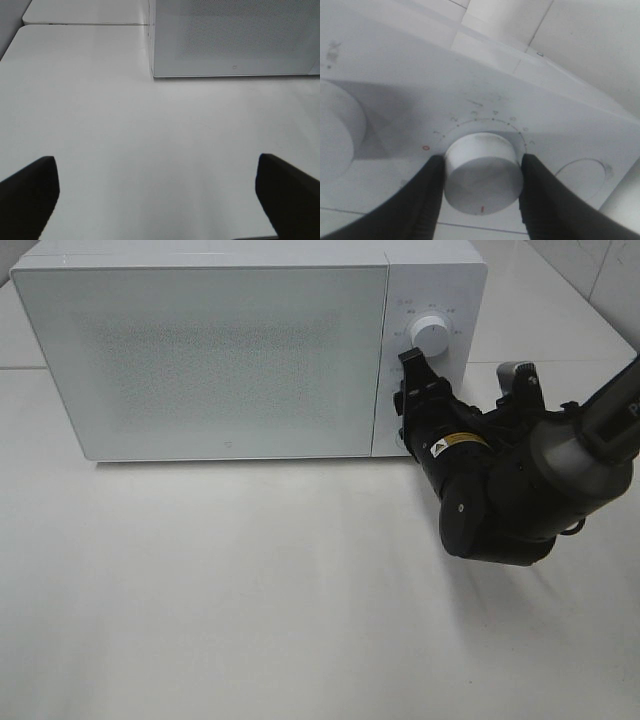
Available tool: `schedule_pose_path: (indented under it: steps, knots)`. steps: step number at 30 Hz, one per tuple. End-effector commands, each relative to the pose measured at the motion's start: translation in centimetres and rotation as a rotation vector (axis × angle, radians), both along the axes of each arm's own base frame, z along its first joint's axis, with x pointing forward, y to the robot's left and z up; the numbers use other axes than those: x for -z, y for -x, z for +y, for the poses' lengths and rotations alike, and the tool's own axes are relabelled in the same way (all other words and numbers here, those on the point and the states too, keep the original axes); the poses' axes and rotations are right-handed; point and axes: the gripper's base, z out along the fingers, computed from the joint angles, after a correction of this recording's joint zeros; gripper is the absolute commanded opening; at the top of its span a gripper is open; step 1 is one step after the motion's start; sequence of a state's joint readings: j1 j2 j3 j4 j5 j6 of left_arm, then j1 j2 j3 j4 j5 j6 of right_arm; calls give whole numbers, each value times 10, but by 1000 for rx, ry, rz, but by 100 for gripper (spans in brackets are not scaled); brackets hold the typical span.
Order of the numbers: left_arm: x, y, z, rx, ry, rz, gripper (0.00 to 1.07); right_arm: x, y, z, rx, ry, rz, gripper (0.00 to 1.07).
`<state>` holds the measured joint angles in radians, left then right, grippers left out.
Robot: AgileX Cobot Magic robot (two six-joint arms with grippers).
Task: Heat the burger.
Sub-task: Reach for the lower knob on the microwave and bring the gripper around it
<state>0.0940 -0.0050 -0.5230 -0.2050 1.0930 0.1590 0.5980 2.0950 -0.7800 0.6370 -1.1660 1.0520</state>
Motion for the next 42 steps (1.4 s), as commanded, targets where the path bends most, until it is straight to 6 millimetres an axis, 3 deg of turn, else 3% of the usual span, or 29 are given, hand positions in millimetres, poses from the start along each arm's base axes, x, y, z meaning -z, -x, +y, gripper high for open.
schedule_pose_path:
  steps: [1, 5, 8, 24, 35, 42]
  knots:
    - [-1, 2, 0, -7, 2, -28, 100, -17, -5, 27, -181, -193, -80, 0]
    - [-1, 2, 0, -7, 2, -28, 100, -19, -5, 28, -162, -419, -64, 0]
    - [-1, 2, 0, -7, 2, -28, 100, -20, -5, 29, -162, -485, -69, 0]
    - [-1, 2, 0, -7, 2, -28, 100, -24, -6, 29, -170, -480, -114, 6]
    - [-1, 2, 0, -7, 2, -28, 100, -30, -8, 15, -42, -439, -213, 20]
    - [-1, 2, 0, -7, 2, -28, 100, -30, -8, 8, 30, -438, -232, 44]
